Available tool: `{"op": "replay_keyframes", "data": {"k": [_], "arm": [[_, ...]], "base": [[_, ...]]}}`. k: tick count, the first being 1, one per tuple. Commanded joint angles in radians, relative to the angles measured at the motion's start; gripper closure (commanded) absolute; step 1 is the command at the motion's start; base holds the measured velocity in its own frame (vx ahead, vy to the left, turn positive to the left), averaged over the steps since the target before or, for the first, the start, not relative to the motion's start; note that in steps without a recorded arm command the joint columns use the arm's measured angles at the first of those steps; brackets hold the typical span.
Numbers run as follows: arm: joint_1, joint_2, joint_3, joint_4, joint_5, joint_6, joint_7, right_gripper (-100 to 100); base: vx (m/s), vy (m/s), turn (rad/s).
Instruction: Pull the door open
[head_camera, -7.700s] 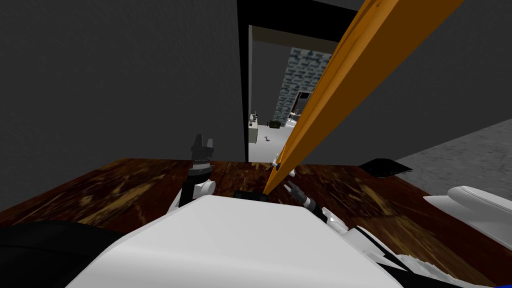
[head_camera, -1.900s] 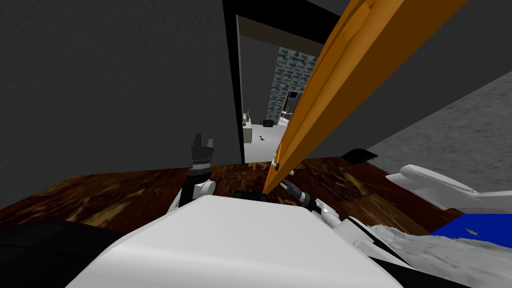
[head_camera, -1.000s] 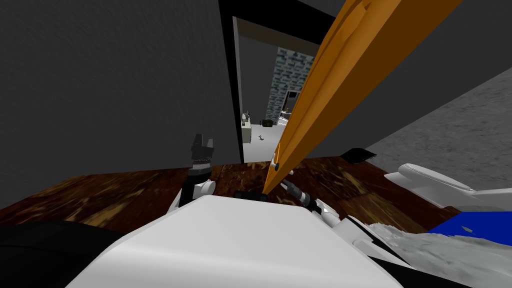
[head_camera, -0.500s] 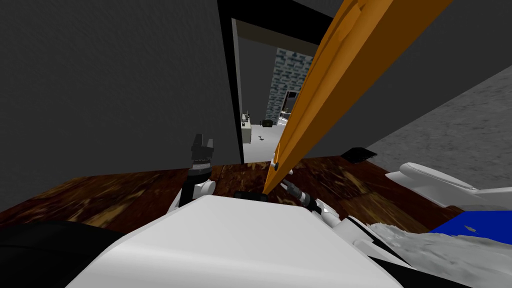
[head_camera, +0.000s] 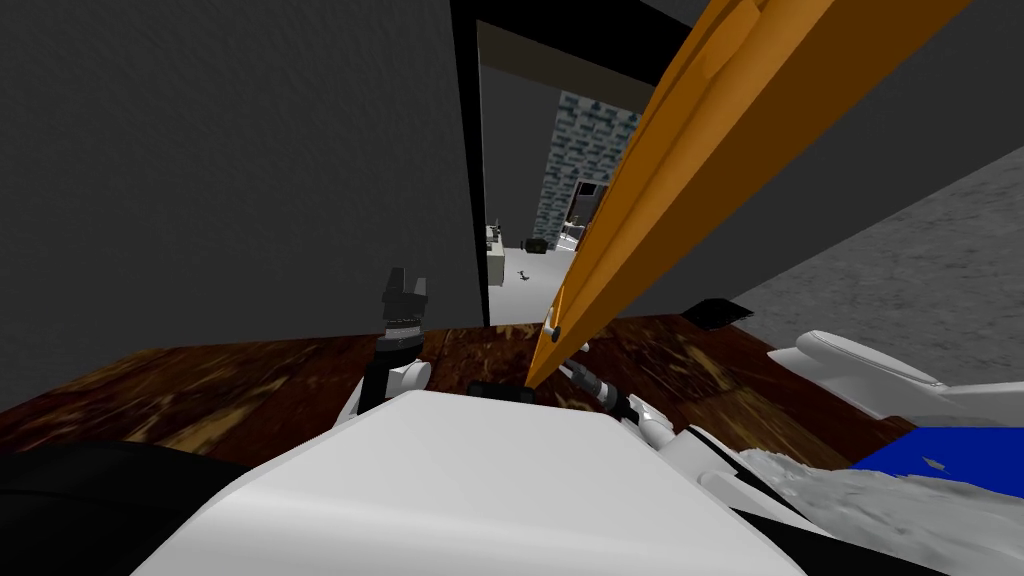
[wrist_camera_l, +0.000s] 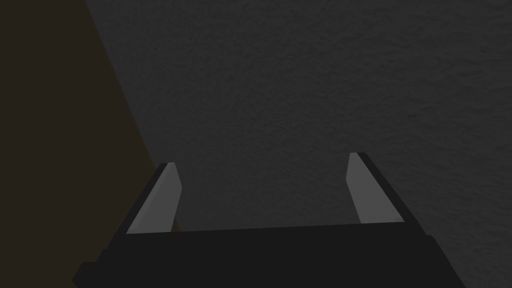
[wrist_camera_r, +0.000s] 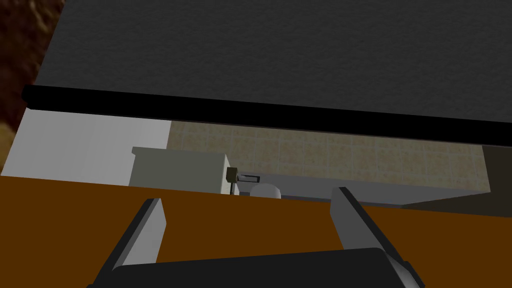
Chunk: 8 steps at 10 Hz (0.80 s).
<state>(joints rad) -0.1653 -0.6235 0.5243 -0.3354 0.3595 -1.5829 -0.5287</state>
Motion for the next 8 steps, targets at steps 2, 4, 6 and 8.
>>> {"op": "replay_keyframes", "data": {"k": [2,4,6,8], "arm": [[0.002,-0.001,0.001,-0.019,0.001,0.004,-0.003,-100],[0.000,-0.001,0.003,-0.019,0.002,-0.001,-0.003,-100],[0.000,-0.001,0.003,-0.019,0.002,-0.001,-0.003,-100],[0.000,-0.001,0.003,-0.019,0.002,-0.001,-0.003,-100]], "base": [[-0.039,-0.113,-0.012],[-0.037,-0.097,0.028],[-0.010,-0.038,-0.015],[0.000,0.004,0.008]]}}
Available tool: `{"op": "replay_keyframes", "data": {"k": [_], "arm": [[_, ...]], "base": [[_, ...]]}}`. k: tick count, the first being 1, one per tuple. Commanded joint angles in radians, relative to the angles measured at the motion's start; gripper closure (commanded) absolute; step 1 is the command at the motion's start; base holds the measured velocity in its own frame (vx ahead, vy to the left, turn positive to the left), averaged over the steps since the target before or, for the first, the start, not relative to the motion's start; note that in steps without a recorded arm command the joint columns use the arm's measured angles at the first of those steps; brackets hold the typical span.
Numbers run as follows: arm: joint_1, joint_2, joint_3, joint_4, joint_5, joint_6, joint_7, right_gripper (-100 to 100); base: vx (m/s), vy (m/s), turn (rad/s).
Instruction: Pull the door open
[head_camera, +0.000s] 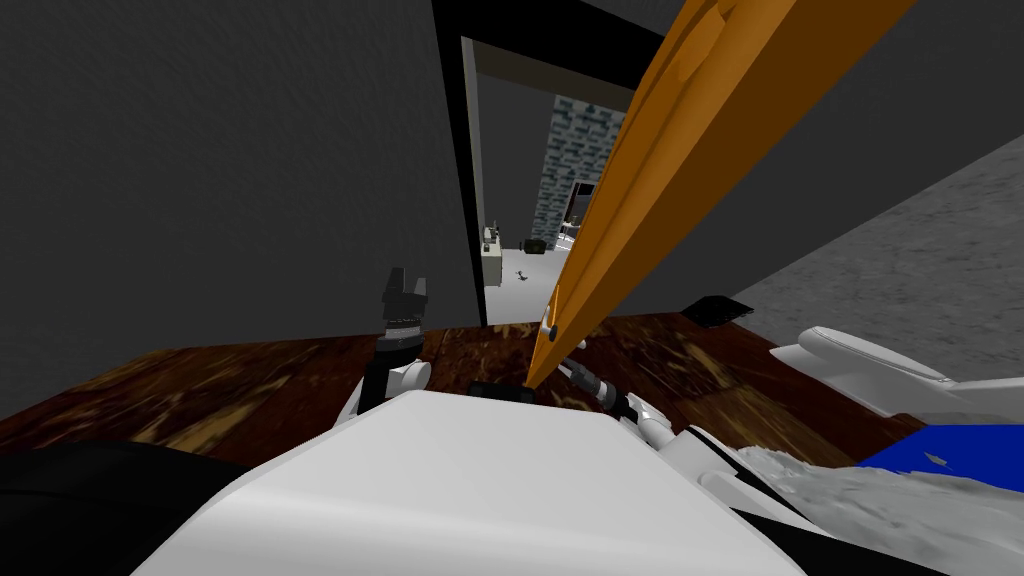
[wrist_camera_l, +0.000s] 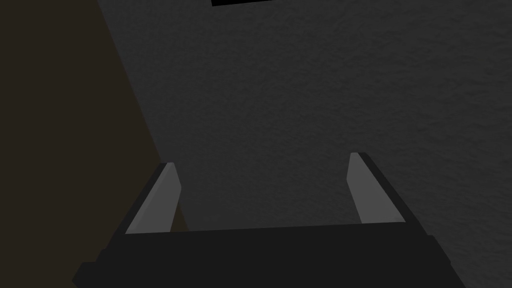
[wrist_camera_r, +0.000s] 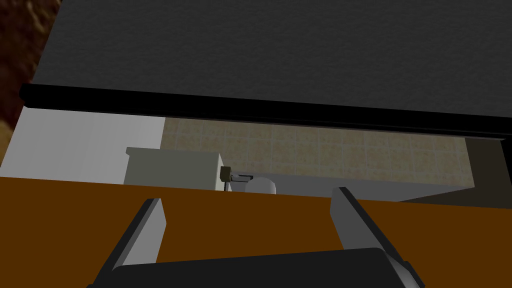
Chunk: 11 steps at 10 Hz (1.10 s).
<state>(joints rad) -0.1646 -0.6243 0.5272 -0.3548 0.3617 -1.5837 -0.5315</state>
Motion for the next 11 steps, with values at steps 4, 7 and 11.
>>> {"op": "replay_keyframes", "data": {"k": [4,7,11], "arm": [[0.000,0.000,0.000,0.001,0.000,0.000,0.000,-100],[0.000,0.000,0.001,0.001,0.000,0.004,-0.001,-100],[0.001,-0.001,0.001,0.001,0.000,0.006,-0.002,-100]], "base": [[0.000,0.004,0.007],[0.021,0.040,-0.052],[0.005,0.016,0.001]]}}
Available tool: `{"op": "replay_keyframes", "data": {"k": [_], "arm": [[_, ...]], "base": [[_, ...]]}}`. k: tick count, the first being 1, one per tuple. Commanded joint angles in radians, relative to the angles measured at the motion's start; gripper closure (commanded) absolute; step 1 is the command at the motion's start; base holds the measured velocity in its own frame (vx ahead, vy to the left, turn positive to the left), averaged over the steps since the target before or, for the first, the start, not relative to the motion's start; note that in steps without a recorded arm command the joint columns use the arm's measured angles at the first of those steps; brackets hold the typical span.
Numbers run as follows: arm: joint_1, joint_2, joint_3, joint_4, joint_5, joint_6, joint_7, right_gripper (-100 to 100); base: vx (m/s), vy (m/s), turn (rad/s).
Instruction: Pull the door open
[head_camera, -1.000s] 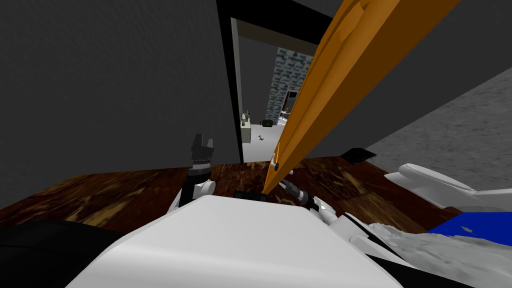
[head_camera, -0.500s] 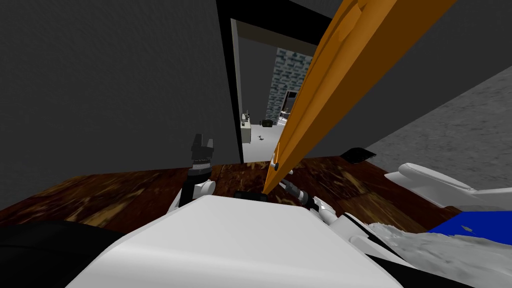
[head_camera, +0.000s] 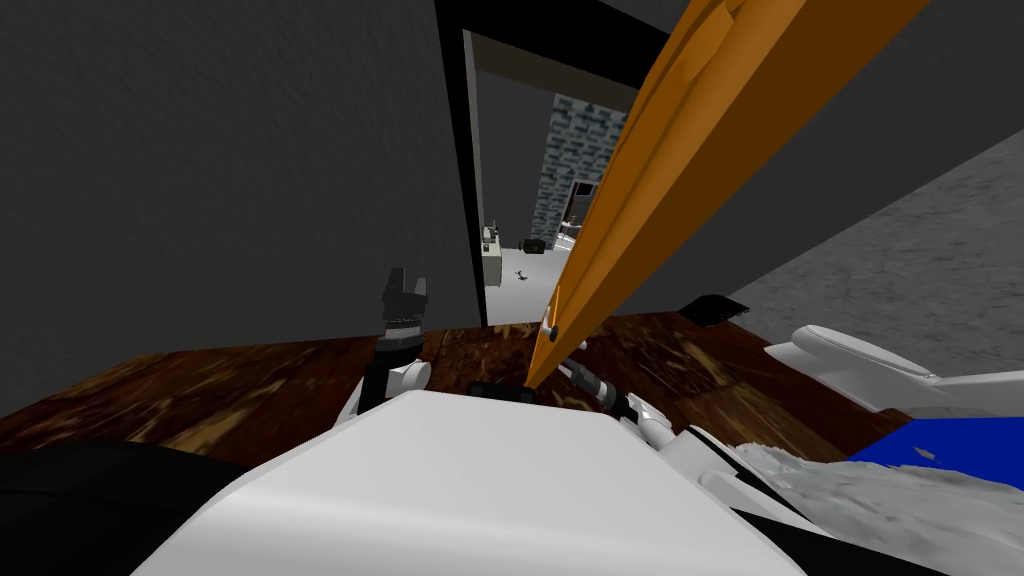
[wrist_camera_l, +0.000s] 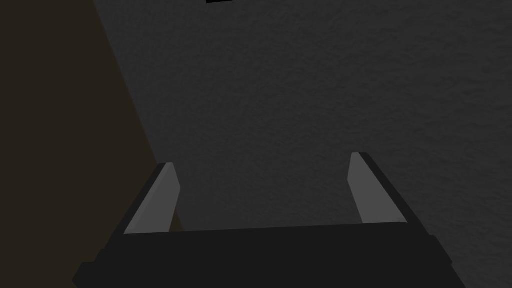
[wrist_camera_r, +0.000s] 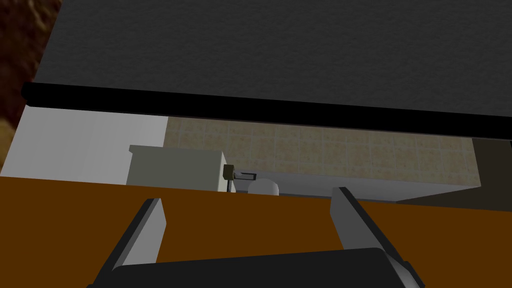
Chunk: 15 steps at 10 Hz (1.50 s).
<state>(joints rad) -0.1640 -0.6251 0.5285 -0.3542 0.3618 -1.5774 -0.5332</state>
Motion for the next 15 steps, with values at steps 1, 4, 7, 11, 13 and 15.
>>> {"op": "replay_keyframes", "data": {"k": [1,4,7,11,13,15], "arm": [[0.000,0.000,0.000,0.001,0.000,0.000,0.000,-100],[0.000,0.000,0.000,0.001,0.000,0.000,0.000,-100],[0.000,0.000,0.000,0.001,0.000,0.000,0.000,-100],[0.003,-0.002,0.000,0.002,-0.005,0.005,0.003,-100],[0.003,-0.002,0.000,0.002,-0.005,0.005,0.003,-100],[0.003,-0.002,0.000,0.002,-0.005,0.005,0.003,-100]], "base": [[-0.005,-0.010,0.014],[0.001,-0.003,-0.012],[-0.004,-0.007,0.012],[0.016,0.014,-0.073],[0.003,0.007,-0.007],[-0.001,0.004,0.010]]}}
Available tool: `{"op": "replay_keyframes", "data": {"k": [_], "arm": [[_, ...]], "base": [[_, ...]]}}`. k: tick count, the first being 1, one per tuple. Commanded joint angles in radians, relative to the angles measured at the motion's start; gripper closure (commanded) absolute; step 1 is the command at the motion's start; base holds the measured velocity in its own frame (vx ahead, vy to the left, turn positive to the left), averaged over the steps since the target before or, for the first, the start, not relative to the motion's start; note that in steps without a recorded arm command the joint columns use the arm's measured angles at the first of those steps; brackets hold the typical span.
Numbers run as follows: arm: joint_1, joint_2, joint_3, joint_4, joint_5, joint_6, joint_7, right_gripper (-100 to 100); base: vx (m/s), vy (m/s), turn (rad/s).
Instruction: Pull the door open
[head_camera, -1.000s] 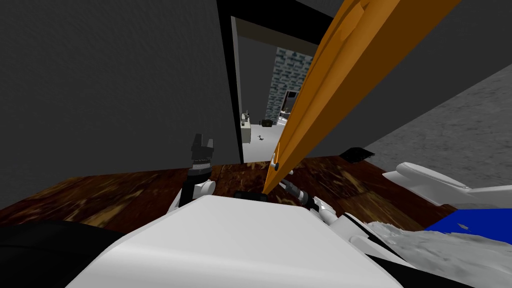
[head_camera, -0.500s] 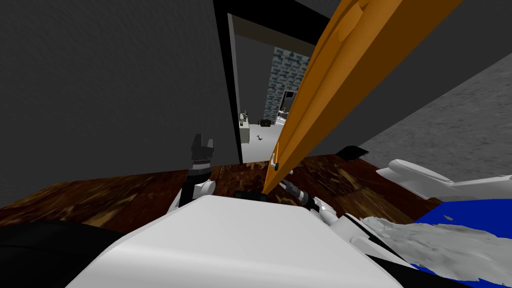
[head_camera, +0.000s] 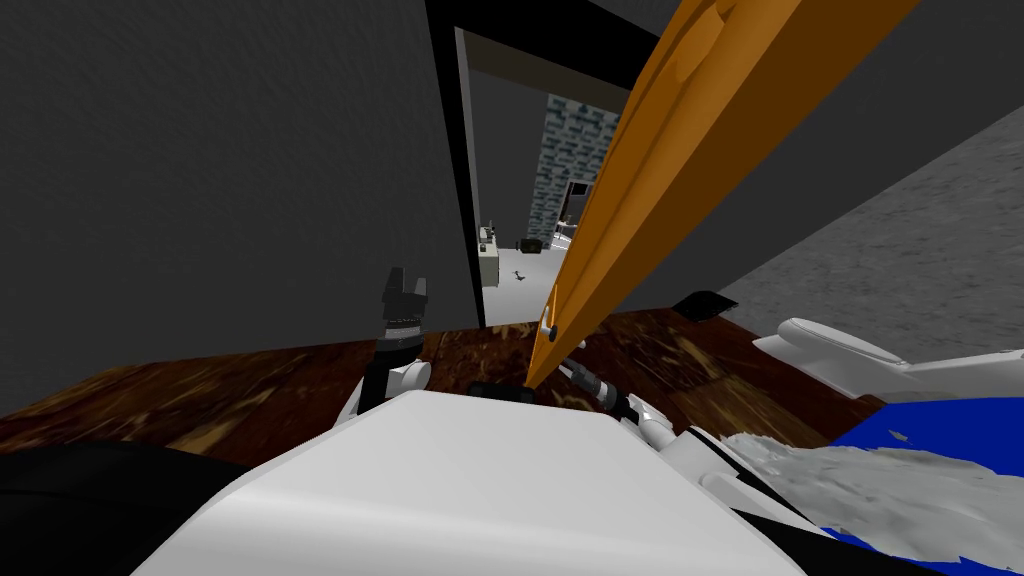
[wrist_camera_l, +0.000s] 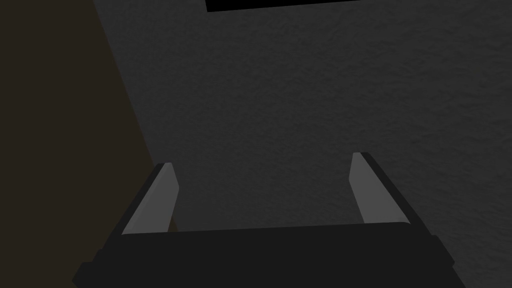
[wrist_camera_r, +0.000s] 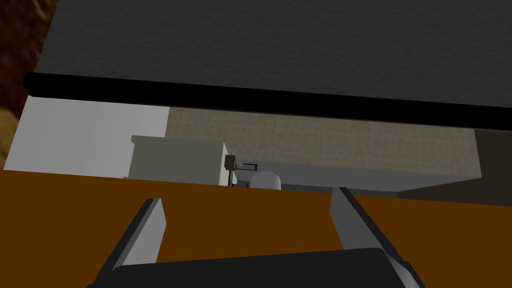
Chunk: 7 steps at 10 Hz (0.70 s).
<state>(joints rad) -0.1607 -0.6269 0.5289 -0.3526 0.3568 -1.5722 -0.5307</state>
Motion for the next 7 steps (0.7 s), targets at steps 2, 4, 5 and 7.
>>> {"op": "replay_keyframes", "data": {"k": [2,4,5,7], "arm": [[0.000,0.000,0.000,0.000,0.000,0.000,0.000,-100],[0.000,0.000,0.000,0.000,0.000,0.000,0.000,-100],[-0.002,0.002,0.001,0.001,0.001,0.003,-0.001,-100],[-0.004,0.004,0.002,0.001,0.002,0.005,-0.002,-100]], "base": [[0.002,0.002,-0.007],[-0.002,-0.009,-0.001],[0.036,0.056,-0.117],[0.047,0.116,-0.090]]}}
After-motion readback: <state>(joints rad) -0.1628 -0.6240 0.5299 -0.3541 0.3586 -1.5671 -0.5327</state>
